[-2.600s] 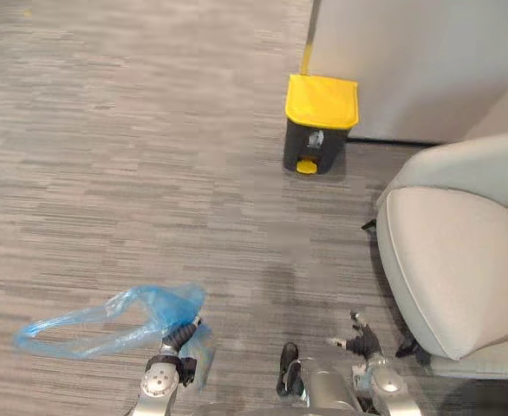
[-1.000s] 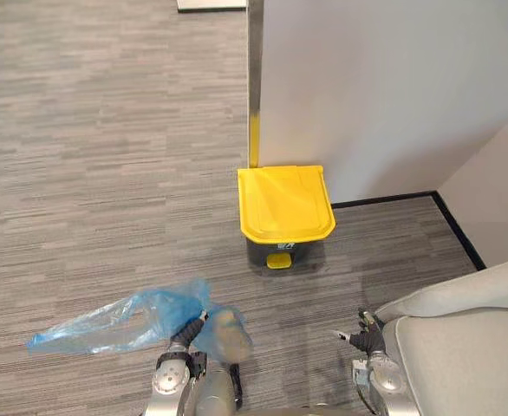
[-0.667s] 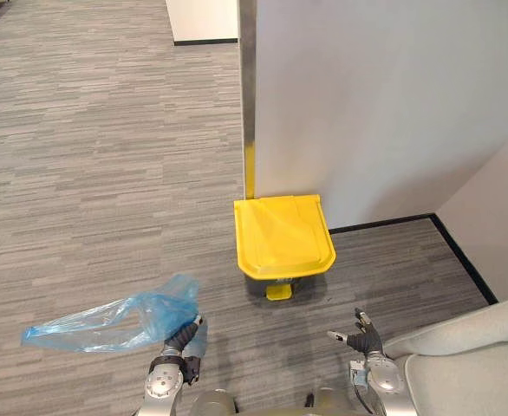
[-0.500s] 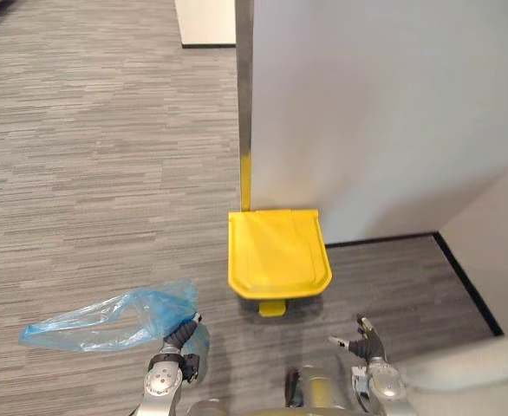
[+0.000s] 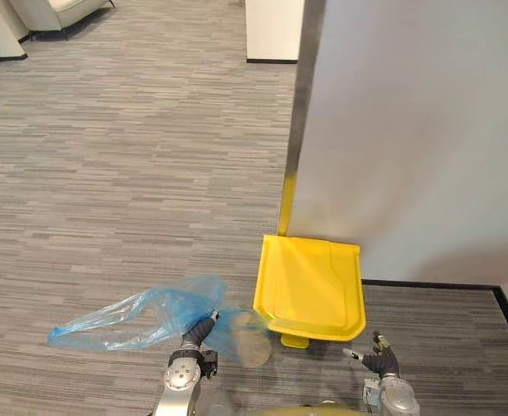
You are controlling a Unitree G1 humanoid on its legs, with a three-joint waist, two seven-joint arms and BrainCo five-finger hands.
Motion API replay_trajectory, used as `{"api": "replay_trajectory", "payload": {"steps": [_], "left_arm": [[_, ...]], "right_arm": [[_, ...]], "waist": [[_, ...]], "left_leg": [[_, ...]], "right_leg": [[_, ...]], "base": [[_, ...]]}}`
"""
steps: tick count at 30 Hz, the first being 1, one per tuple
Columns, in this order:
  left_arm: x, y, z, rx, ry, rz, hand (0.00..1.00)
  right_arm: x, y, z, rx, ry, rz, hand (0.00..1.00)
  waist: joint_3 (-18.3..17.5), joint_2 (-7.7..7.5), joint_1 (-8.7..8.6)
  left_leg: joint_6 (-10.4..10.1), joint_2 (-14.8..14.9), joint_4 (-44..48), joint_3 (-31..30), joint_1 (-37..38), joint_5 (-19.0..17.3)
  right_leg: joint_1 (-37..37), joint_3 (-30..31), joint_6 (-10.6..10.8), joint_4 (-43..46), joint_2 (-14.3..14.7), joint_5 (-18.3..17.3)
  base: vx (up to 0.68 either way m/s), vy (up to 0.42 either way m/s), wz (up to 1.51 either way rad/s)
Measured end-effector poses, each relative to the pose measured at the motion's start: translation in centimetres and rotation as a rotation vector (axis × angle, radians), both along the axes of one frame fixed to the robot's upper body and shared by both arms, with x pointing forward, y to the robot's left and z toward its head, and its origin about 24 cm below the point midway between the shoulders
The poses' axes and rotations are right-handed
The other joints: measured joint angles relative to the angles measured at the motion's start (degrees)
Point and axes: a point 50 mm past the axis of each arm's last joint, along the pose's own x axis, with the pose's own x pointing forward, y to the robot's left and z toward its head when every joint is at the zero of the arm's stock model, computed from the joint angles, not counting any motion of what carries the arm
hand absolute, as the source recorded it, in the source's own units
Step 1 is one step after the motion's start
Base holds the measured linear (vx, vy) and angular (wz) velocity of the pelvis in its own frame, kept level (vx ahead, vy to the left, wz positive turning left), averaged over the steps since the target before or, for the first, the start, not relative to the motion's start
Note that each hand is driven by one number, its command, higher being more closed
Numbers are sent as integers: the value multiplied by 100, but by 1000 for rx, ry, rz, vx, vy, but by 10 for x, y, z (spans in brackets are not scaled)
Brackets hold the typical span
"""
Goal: Gather rubbish on tea table into small bin, then transfer packed bag to large trash can.
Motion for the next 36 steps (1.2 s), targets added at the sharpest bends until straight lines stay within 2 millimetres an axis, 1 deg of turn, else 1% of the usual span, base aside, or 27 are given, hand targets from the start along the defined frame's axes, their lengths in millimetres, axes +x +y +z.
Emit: {"api": "replay_trajectory", "payload": {"steps": [1,2,3,5,8,10,13,16,18,19,22,25,29,30,31,33,34,35,36], "left_arm": [[0,1,0,5,3,-4,100],[-1,5,-5,19,30,-7,100],[-4,6,-8,22,46,-4,100],[-13,13,-15,42,90,-1,100],[-16,21,-15,69,98,-2,100],[-19,27,-18,86,120,-3,100],[-25,26,-24,81,155,-6,100],[-32,29,-30,85,192,-2,100],[-36,29,-32,84,204,-1,100],[-38,29,-32,84,209,0,100],[-37,29,-32,85,206,0,100],[-34,30,-31,87,197,-1,100],[-34,32,-30,90,197,10,100],[-34,33,-30,92,197,12,100],[-35,33,-30,93,197,13,100],[-35,35,-30,94,196,23,100],[-34,37,-29,95,190,32,100],[-33,38,-28,97,187,33,100],[-31,39,-26,100,177,31,100]], "right_arm": [[0,0,0,0,2,-3,0],[-2,-2,-3,3,20,-12,0],[-3,-1,-4,6,27,-14,0],[-9,-1,-9,14,58,-20,0],[-12,-1,-13,21,81,-31,0],[-11,-2,-13,21,86,-31,0],[-13,-6,-15,16,106,-38,0],[-13,-7,-15,12,108,-36,0],[-13,-9,-15,8,108,-35,0],[-11,-9,-14,5,105,-33,0],[-6,-11,-13,0,93,-28,0],[-5,-14,-11,-10,90,-25,0],[8,-13,-7,-18,62,-5,0],[15,-12,-5,-21,46,7,0],[17,-11,-4,-23,41,11,0],[28,-10,0,-36,18,37,0],[32,-11,2,-48,8,59,0],[37,-11,5,-52,-7,62,0],[39,-12,7,-57,-15,63,0]], "waist": [[9,-17,0],[10,-26,4],[8,-29,3],[9,-48,-8],[12,-32,-6],[10,-33,-14],[2,1,-24],[-17,-51,-52],[-20,-55,-76],[-22,-53,-121],[-23,-47,-159],[-23,-48,-155],[-27,-57,-146],[-23,-63,-143],[-19,-69,-128],[-14,-69,-105],[16,-73,-86],[60,-81,-80],[126,-90,-86]], "left_leg": [[0,-59,-138,-5,40,0],[2,-150,-385,-9,132,14],[3,-189,-474,-5,188,31],[37,-364,-784,3,406,193],[26,-508,-1248,12,582,387],[19,-566,-1630,5,648,603],[7,-567,-1913,-55,708,663],[24,-608,-2110,-79,717,797],[28,-624,-2152,-76,728,814],[44,-645,-2205,-77,734,842],[47,-677,-2268,-70,721,875],[46,-680,-2271,-64,722,873],[51,-670,-2257,27,658,857],[50,-661,-2194,110,620,794],[53,-656,-2153,146,614,759],[92,-639,-1866,182,528,525],[107,-636,-1644,201,468,345],[109,-641,-1516,230,461,251],[151,-666,-1335,223,452,66]], "right_leg": [[5,8,30,-67,-14,18],[27,10,52,-163,-52,102],[46,23,63,-181,-66,110],[178,56,103,-300,-163,164],[190,134,112,-412,-171,234],[125,155,94,-526,-142,340],[69,171,72,-572,-68,423],[-17,214,82,-589,-62,499],[-22,250,89,-639,-61,548],[-56,278,94,-681,-62,576],[-104,344,116,-762,-67,635],[-112,366,118,-771,-65,633],[-253,514,126,-753,-38,644],[-295,626,133,-745,-27,665],[-311,683,139,-745,-23,677],[-406,836,152,-642,-35,670],[-518,950,193,-416,-70,558],[-575,985,215,-225,-111,465],[-677,1006,282,197,-201,283]], "base": [[52,123,16],[27,95,6],[21,100,5],[9,48,4],[-37,25,1],[-85,-10,-4],[-97,-16,-3],[-108,6,-3],[-85,14,-5],[-100,28,-10],[-67,25,-8],[0,4,-3],[44,-4,-21],[78,8,-30],[79,14,-40],[49,36,-41],[43,60,-38],[34,82,-20],[5,88,7]]}}
